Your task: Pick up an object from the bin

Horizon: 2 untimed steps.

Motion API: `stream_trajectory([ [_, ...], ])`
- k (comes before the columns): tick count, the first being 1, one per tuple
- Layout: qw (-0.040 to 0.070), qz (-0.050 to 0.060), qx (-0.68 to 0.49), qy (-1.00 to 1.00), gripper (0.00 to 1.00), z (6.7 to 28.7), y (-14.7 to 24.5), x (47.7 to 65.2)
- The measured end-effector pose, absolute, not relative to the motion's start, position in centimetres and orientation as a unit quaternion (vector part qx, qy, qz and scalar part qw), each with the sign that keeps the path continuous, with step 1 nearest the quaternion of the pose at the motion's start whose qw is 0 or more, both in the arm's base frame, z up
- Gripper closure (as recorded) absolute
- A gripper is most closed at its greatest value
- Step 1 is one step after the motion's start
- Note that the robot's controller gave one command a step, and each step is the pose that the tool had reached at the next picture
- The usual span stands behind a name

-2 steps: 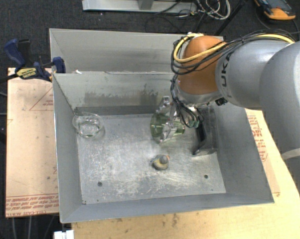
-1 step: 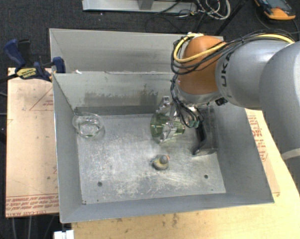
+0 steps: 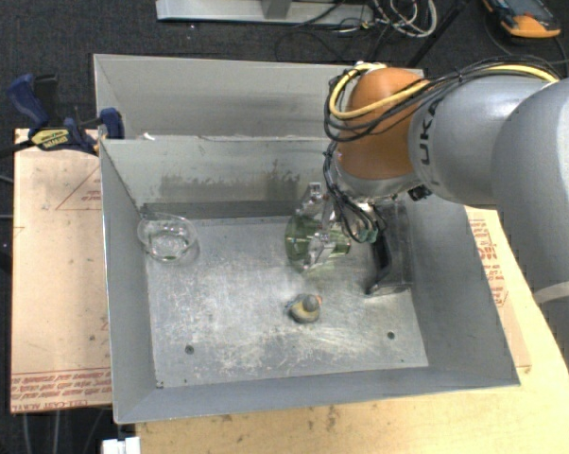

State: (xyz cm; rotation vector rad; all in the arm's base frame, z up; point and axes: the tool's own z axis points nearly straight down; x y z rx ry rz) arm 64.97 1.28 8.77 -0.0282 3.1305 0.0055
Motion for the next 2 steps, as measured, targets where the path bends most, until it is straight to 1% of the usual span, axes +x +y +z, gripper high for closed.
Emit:
stream_trajectory([
  [2, 0.006, 0.002, -0.009, 1.0, 1.0, 8.77, 1.28, 64.97],
])
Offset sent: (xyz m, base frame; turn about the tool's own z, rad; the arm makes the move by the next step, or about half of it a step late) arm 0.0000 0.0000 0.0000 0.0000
